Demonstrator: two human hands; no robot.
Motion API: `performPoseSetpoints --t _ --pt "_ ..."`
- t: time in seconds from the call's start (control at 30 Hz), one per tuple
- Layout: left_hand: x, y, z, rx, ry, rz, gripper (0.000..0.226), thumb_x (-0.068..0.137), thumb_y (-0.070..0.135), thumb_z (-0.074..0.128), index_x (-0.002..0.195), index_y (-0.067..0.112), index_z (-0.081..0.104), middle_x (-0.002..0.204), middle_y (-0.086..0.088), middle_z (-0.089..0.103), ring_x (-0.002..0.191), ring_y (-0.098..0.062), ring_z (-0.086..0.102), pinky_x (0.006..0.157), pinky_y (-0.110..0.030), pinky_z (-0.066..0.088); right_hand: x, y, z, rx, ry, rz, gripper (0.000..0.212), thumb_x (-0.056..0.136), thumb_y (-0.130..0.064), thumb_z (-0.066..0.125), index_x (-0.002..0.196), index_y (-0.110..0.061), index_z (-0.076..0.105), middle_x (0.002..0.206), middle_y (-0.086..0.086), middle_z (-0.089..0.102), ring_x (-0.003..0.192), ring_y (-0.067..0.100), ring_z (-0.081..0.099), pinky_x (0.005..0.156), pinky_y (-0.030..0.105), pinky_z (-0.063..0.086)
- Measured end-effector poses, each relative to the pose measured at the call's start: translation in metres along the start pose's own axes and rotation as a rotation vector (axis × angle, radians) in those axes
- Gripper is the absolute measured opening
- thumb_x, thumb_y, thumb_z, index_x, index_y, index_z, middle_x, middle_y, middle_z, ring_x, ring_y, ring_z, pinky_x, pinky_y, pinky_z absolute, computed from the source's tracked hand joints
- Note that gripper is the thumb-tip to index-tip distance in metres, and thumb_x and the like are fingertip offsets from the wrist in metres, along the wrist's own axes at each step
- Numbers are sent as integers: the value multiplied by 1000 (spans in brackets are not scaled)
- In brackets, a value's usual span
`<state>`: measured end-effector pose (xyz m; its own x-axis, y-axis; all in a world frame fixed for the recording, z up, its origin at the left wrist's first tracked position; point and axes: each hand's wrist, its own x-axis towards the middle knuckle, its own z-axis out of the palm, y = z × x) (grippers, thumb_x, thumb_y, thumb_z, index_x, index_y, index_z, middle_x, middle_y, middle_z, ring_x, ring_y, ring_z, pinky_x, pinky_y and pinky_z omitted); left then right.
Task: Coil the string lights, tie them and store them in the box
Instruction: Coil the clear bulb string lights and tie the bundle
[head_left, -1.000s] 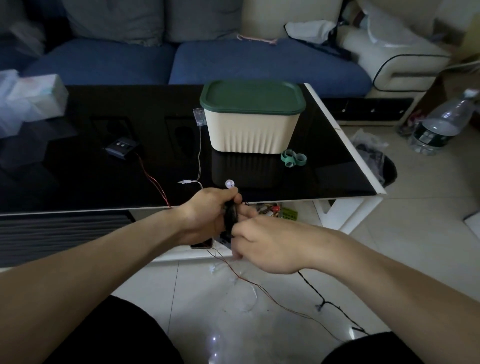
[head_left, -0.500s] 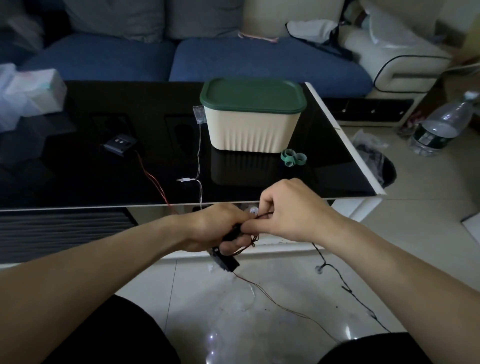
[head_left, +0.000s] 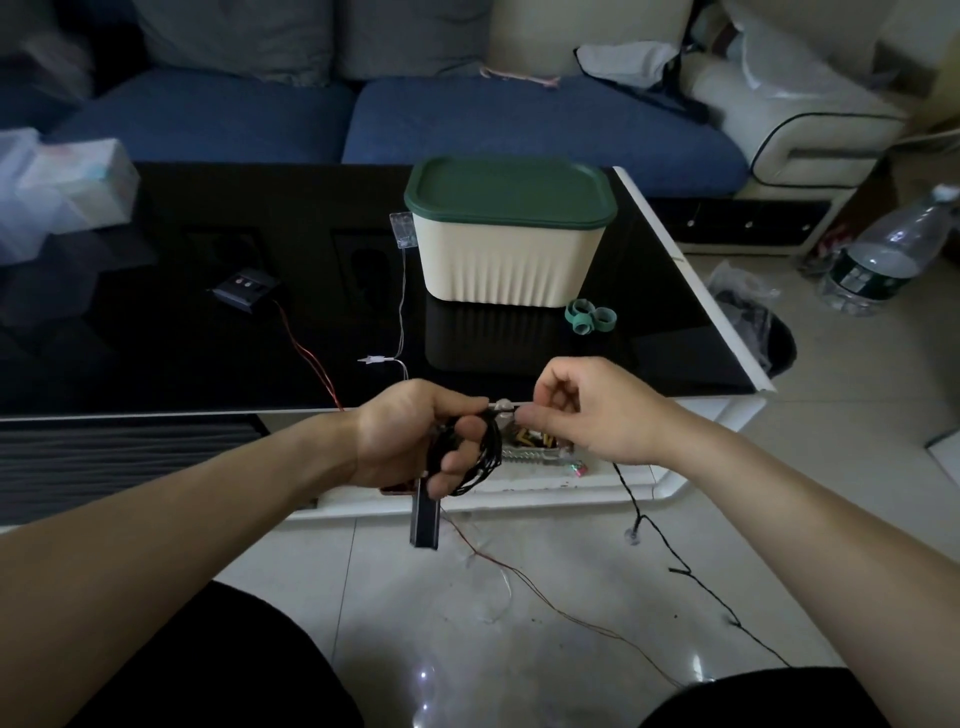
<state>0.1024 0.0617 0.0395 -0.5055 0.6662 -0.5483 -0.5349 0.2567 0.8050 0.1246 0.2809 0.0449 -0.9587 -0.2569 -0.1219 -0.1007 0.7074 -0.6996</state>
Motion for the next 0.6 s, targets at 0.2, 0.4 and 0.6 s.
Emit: performPoseSetpoints --t 0.2,0.4,0.6 --pt "-2 1 -2 -3 -70 64 26 91 29 45 70 13 45 65 -13 55 55 -30 55 63 -34 48 0 -2 7 -55 80 -22 30 90 -51 66 78 -24 65 65 0 66 55 9 59 51 17 42" --pt "2 -3 -3 56 -112 91 26 96 23 43 78 10 56 69 -13 60 55 -27 58 64 -32 48 0 -11 12 10 88 -103 28 91 -43 70 72 -22 65 55 -4 61 47 2 50 49 14 38" --pt "5 -5 1 11 -21 110 26 102 20 38 83 9 53 64 -6 47 51 -18 44 56 -28 39 1 -8 7 -30 -4 -42 39 96 -56 52 75 -24 63 58 -6 60 50 2 56 53 21 42"
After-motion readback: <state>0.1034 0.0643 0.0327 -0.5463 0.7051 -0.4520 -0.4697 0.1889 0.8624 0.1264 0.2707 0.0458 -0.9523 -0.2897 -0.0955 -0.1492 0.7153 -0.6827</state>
